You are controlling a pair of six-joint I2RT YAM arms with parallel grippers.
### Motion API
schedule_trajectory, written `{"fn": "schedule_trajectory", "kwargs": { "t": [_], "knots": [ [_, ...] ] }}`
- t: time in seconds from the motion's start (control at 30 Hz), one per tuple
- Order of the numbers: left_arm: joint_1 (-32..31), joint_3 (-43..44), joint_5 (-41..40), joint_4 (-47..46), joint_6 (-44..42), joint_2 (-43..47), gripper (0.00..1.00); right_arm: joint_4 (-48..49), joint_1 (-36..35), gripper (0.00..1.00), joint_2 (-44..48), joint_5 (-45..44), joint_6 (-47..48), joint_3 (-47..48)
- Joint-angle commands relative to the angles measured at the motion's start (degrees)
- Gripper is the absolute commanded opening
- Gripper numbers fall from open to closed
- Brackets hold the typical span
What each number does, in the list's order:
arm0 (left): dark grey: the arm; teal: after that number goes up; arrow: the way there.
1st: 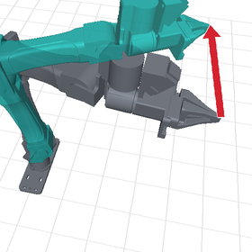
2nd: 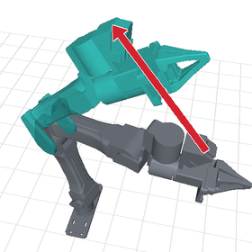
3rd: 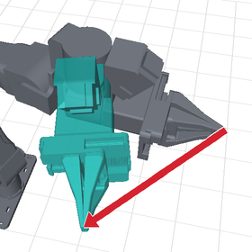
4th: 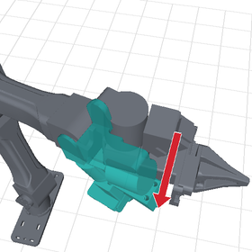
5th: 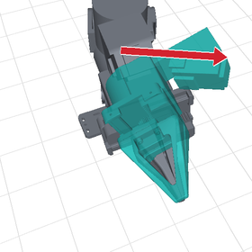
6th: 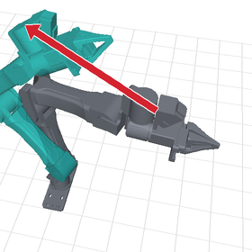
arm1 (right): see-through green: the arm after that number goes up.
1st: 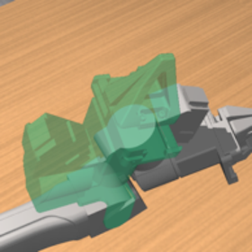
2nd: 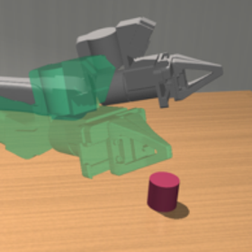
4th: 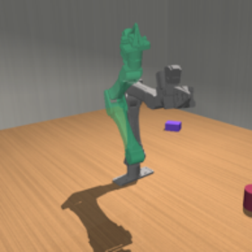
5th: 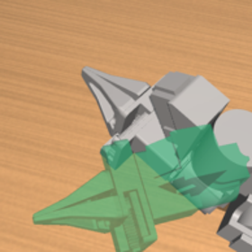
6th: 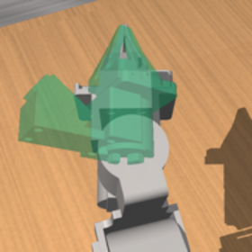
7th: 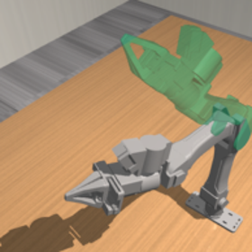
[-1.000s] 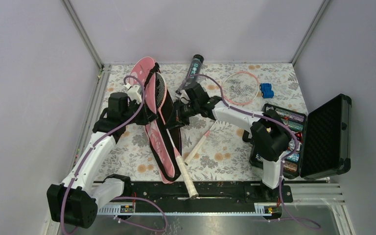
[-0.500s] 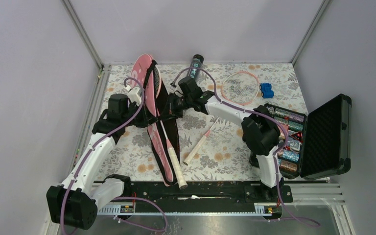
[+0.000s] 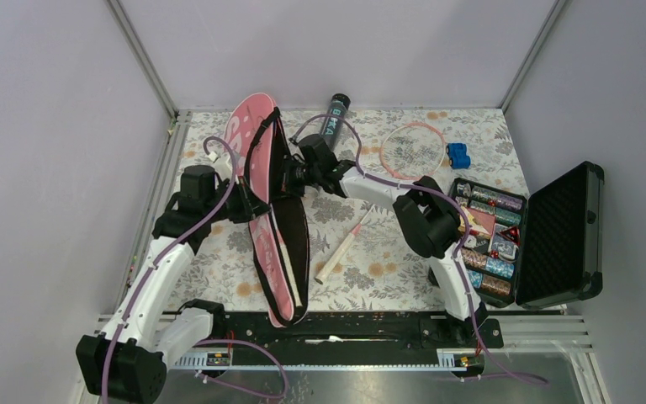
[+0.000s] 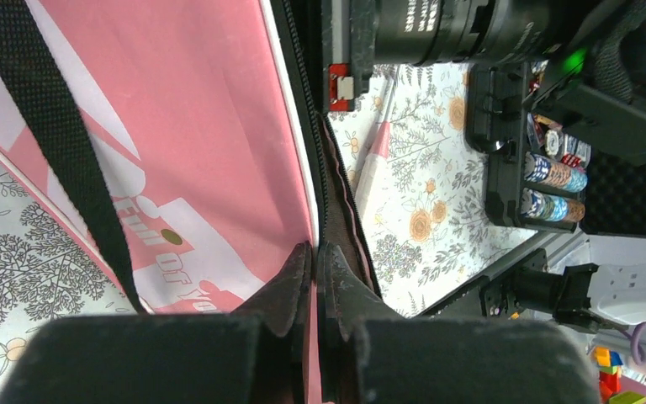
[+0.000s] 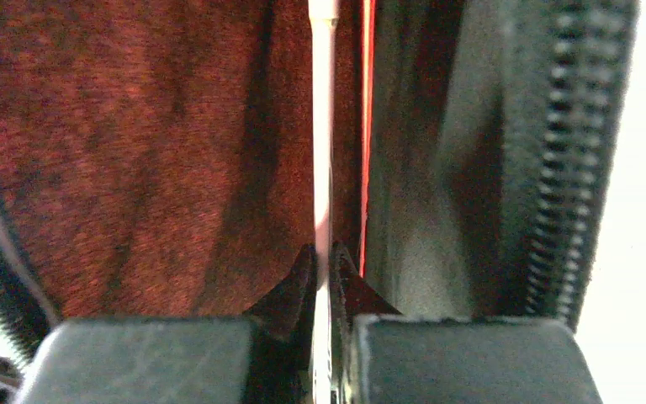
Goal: Pack up the badminton gear
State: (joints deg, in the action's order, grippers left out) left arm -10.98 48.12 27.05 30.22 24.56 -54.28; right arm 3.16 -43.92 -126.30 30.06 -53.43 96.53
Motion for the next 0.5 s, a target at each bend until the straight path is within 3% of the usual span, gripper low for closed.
{"fn": "schedule_trajectory", "kwargs": {
  "t": [0.0, 0.33, 0.47],
  "knots": [
    [0.1, 0.8, 4.0, -3.9, 5.5, 1.1, 0.00, 9.6, 0.0, 0.00, -1.8, -5.0, -0.5, 5.1],
    [1.0, 0.6, 0.0, -4.4, 10.0, 3.0, 0.00, 15.2, -0.1, 0.00, -3.4, -12.5, -1.6, 3.1],
    [1.9, -1.0, -4.2, -6.7, 12.3, 1.1, 0.00, 11.5, -0.8, 0.00, -5.7, -13.0, -0.3, 6.9]
  ]
}}
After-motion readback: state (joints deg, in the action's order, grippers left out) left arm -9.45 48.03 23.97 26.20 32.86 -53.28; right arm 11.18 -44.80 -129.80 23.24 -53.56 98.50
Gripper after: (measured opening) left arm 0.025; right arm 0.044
